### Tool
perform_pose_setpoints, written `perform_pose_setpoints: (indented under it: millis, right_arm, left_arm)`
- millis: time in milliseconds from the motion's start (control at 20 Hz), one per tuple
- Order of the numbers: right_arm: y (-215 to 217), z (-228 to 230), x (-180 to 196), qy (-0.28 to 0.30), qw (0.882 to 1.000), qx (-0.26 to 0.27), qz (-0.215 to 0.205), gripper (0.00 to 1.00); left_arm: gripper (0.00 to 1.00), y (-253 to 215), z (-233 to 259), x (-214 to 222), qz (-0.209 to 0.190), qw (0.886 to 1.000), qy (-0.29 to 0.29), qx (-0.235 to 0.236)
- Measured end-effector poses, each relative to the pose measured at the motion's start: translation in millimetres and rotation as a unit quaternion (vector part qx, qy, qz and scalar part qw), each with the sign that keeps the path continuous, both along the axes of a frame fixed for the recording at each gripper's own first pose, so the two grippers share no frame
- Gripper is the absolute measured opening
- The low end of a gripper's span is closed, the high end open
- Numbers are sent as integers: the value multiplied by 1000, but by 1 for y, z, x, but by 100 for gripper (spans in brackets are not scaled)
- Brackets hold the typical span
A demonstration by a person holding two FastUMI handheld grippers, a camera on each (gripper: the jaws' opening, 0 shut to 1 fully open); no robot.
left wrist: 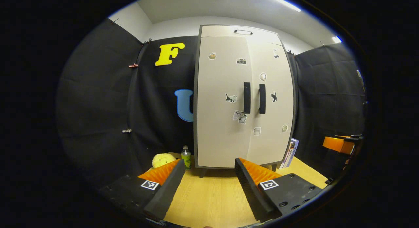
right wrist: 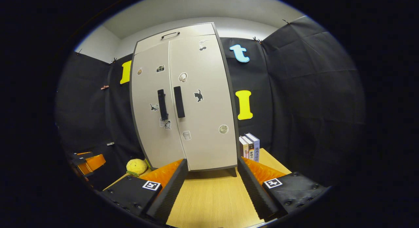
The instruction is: Grab one shoe with the right hand and put it into the shoe cabinet, grab the other shoe with the left hand and put it into the shoe cabinet; then close the right door with the right hand and the left door with the left hand.
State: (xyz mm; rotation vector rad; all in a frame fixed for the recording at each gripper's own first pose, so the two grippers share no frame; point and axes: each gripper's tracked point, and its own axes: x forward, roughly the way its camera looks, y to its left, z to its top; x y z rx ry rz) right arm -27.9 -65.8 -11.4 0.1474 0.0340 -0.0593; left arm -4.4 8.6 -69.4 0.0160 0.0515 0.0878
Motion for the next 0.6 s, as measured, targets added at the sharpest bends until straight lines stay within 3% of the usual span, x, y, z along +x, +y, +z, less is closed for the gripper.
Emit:
perform_pose_setpoints:
  millis: [600]
  right_arm:
    - [-23,-19,-31,20,998,-8,-62,98]
  left_arm:
    - [96,-30,-17,20,-69,997,21,-5]
